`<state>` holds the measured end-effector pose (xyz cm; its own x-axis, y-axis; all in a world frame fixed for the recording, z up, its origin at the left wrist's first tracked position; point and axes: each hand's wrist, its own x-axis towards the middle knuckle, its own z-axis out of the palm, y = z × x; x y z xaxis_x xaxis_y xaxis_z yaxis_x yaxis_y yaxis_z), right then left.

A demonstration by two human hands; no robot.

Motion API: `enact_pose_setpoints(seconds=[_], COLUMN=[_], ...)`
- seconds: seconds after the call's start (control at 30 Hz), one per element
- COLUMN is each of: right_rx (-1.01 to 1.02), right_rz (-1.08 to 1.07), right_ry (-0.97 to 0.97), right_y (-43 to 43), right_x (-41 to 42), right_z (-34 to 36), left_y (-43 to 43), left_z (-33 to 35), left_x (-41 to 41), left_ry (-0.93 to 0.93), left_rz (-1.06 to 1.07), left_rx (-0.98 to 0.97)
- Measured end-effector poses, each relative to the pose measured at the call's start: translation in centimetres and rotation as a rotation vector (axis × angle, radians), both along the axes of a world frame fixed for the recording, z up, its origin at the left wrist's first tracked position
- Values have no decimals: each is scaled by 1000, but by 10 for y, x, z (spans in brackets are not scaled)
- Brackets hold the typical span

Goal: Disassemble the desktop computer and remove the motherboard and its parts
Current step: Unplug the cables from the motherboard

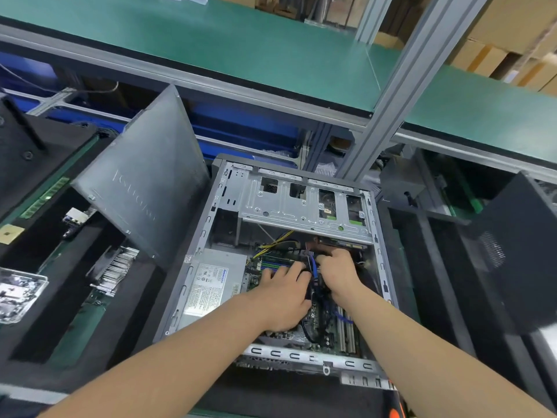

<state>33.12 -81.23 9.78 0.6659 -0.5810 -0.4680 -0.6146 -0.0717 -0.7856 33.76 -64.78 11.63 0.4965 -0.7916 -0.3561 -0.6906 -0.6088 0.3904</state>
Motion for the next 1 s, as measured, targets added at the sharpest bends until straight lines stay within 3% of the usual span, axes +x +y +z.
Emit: enact_pose_setpoints(seconds=[0.13, 0.27, 0.4, 0.53, 0.6, 0.7, 0.9, 1.0], right_rx=[-35, -58, -400, -809, -802, -680, -667, -618], right_rz=[-124, 6, 269, 664, 800, 833, 919, 966], right_ry=[21, 53, 22, -110, -145, -158, 202, 240], right_y=[2, 7, 16, 28, 35, 47, 61, 63], right_x=[-7, -21, -42, -52, -46, -22, 39, 57], right_z=[4, 16, 39, 57, 61, 60, 37, 29], left_y=[-1, -3, -2, -4, -4, -3, -2, -3], left_z=[-3, -6, -8, -5, -1, 2, 1, 2], left_x=[1, 1, 2, 0, -2, -4, -5, -5], left_ry=[-1, 23, 43, 63, 42, 5, 96, 118], left_rz=[0, 5, 13, 111, 142, 146, 202, 250], left_rx=[-20, -7, 17, 95, 154, 224, 284, 277])
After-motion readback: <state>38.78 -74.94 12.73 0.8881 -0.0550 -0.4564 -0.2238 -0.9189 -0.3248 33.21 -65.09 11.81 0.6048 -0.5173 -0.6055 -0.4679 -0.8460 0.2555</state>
